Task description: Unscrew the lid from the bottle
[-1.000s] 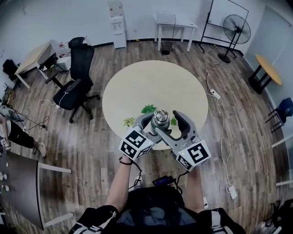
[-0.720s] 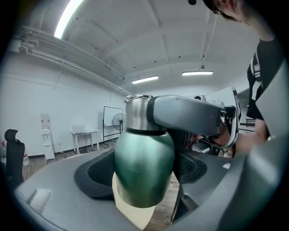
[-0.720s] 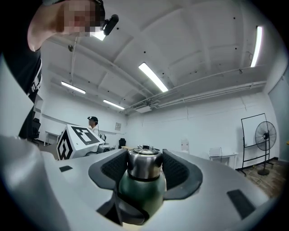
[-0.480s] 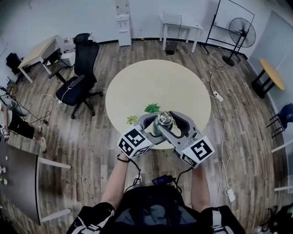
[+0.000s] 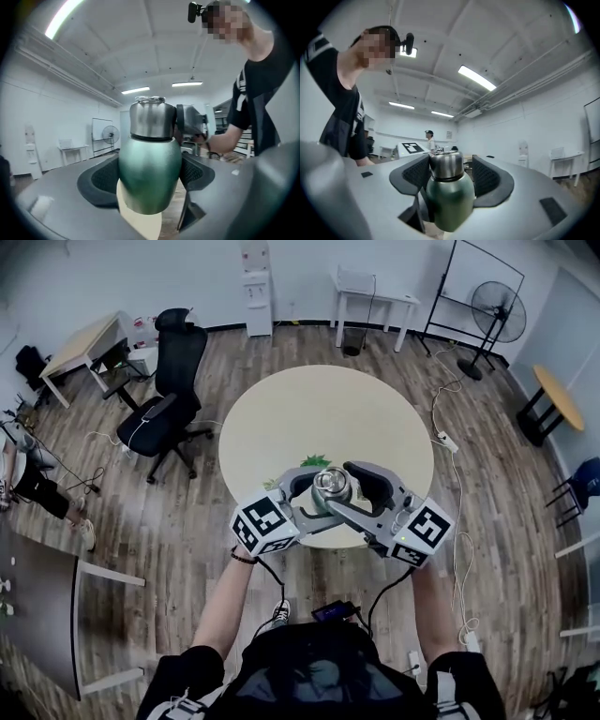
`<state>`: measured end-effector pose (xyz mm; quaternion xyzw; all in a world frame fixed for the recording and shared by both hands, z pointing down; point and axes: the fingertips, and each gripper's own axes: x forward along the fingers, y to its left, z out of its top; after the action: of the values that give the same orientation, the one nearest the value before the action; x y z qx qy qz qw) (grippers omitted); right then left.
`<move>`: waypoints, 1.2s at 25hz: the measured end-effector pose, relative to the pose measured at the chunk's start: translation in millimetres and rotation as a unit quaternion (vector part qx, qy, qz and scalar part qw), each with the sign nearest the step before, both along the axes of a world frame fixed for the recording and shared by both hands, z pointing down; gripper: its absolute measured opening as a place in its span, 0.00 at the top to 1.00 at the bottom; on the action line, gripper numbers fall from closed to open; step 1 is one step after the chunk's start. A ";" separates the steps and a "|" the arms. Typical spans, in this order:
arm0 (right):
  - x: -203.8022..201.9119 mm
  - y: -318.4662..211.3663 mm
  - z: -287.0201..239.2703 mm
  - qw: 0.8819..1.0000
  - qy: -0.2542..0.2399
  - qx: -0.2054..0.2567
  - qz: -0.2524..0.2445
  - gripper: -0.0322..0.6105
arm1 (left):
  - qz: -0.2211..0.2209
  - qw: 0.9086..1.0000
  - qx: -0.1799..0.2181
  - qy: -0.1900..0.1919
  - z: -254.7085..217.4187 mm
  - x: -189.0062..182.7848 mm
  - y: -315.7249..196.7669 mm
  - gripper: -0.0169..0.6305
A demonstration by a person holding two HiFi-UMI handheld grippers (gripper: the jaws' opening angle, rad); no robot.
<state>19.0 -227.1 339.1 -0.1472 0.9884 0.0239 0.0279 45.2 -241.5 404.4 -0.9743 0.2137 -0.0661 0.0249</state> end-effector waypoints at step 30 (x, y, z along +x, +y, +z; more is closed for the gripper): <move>-17.8 -13.3 17.0 0.992 0.033 0.003 0.120 0.38 | -0.124 0.992 -0.008 -0.022 13.3 -17.1 -26.2 0.40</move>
<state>1.2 -240.4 356.1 -0.2638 0.9639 0.0350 -0.0076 28.1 -267.7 417.7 -0.9389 0.3316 -0.0918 0.0134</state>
